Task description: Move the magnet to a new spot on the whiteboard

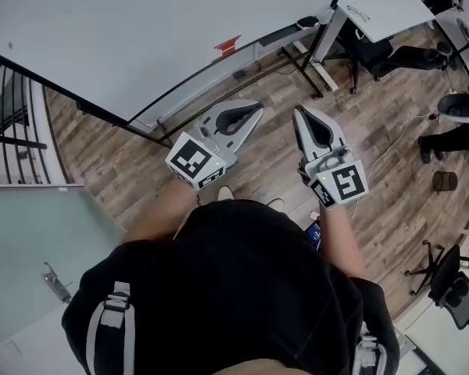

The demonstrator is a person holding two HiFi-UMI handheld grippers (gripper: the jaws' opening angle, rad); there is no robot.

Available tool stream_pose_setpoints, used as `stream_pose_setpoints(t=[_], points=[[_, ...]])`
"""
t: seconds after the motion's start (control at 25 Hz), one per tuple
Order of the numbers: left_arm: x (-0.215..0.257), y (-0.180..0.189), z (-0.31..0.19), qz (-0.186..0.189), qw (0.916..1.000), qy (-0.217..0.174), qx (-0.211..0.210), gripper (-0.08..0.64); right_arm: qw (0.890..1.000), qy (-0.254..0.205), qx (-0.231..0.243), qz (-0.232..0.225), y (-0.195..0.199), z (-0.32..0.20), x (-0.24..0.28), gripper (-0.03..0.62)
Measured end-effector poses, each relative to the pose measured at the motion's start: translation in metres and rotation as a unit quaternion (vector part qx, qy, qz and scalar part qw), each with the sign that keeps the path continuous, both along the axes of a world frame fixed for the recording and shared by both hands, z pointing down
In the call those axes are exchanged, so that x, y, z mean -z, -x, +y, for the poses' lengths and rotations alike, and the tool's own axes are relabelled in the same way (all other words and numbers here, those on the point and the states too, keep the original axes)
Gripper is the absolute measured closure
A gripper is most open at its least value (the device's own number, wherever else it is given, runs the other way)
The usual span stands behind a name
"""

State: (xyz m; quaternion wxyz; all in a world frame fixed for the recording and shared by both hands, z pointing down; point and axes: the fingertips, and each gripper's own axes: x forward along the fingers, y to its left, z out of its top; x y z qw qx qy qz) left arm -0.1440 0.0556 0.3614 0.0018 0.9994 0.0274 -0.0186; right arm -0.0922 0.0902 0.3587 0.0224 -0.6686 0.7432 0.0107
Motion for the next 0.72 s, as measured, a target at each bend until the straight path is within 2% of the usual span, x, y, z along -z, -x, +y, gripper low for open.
stream_pose_setpoints(t=[0.36,0.72], points=[[0.010,-0.013,0.026,0.007,1.0000,-0.004,-0.004,0.555,0.999,-0.027,0.025,-0.008,-0.010,0.029,0.012,0.597],[0.010,-0.038,0.058,0.006,0.9999,0.007,0.005,0.557,0.999,-0.017,0.032,-0.012,-0.039,0.062,0.007,0.597]])
